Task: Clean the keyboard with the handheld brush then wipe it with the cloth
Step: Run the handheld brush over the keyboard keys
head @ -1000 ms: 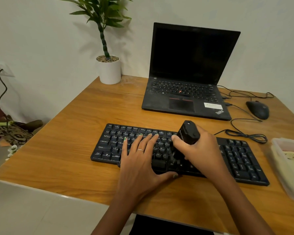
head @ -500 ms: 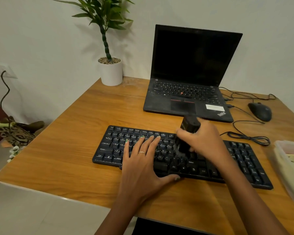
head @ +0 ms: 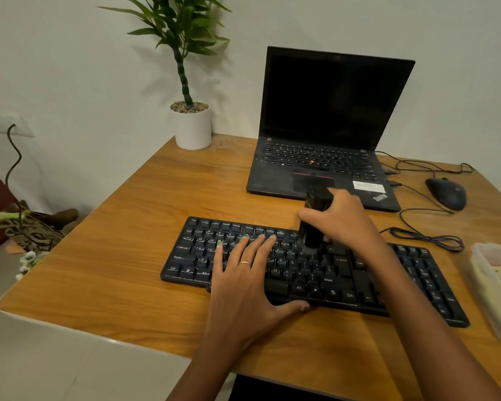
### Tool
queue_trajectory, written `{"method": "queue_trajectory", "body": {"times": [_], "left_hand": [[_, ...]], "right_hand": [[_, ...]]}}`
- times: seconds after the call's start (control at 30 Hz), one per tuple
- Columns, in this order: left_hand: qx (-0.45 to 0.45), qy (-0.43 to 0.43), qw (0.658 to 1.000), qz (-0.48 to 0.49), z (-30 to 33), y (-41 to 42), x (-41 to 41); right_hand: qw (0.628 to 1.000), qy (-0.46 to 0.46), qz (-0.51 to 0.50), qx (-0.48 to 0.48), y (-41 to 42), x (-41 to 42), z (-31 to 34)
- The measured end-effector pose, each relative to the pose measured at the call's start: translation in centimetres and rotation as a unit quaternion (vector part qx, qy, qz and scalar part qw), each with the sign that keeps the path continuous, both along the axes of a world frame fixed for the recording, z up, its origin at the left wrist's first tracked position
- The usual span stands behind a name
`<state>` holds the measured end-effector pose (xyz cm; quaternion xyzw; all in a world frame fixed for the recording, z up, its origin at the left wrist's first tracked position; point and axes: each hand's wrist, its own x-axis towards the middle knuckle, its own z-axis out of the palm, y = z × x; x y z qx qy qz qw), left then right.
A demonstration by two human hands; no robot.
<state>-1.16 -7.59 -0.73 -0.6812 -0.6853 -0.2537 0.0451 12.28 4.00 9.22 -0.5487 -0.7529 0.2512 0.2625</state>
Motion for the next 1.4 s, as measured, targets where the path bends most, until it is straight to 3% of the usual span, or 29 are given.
{"method": "queue_trajectory", "body": {"times": [0.1, 0.2, 0.33, 0.43, 0.57, 0.7, 0.8, 0.97, 1.1, 1.23, 1.33, 1.4], "left_hand": [[-0.005, -0.002, 1.000, -0.001, 0.0, 0.0, 0.0], [-0.001, 0.001, 1.000, 0.000, -0.1, 0.0, 0.0], [0.000, 0.002, 1.000, -0.001, -0.2, 0.1, 0.0], [0.003, 0.005, 1.000, 0.001, -0.2, 0.1, 0.0], [-0.003, 0.000, 1.000, -0.001, -0.3, 0.1, 0.0], [0.001, 0.004, 1.000, 0.002, -0.2, 0.1, 0.0], [-0.001, 0.002, 1.000, 0.001, -0.2, 0.0, 0.0], [0.002, 0.008, 1.000, 0.002, -0.3, 0.2, 0.0], [0.004, 0.009, 1.000, 0.001, -0.3, 0.1, 0.0], [0.009, 0.011, 1.000, 0.005, -0.3, 0.2, 0.0], [0.005, 0.011, 1.000, 0.004, -0.3, 0.2, 0.0], [0.004, 0.010, 1.000, 0.004, -0.3, 0.1, 0.0]], "right_hand": [[0.998, 0.012, -0.009, 0.054, 0.3, -0.6, -0.6], [1.000, 0.006, 0.023, 0.002, 0.6, -0.7, 0.0], [0.999, 0.032, 0.012, 0.041, 0.8, -1.2, -0.6], [0.999, 0.025, 0.032, -0.013, 1.0, -1.2, -0.4], [0.998, 0.035, 0.002, 0.050, 1.1, -1.5, -0.9], [0.999, 0.006, 0.033, 0.001, 1.1, -1.6, -0.4], [0.998, 0.004, 0.017, 0.055, 1.2, -1.7, -0.5], [0.996, -0.022, 0.077, -0.041, 1.4, -1.2, 0.7], [0.998, -0.006, 0.039, 0.047, 1.4, -1.7, -0.5], [0.995, -0.010, 0.084, -0.055, 1.4, -1.0, 0.7], [0.999, -0.010, 0.032, 0.039, 1.5, -1.2, 0.0], [0.998, 0.031, 0.030, 0.041, 1.0, -1.5, -0.8]]}}
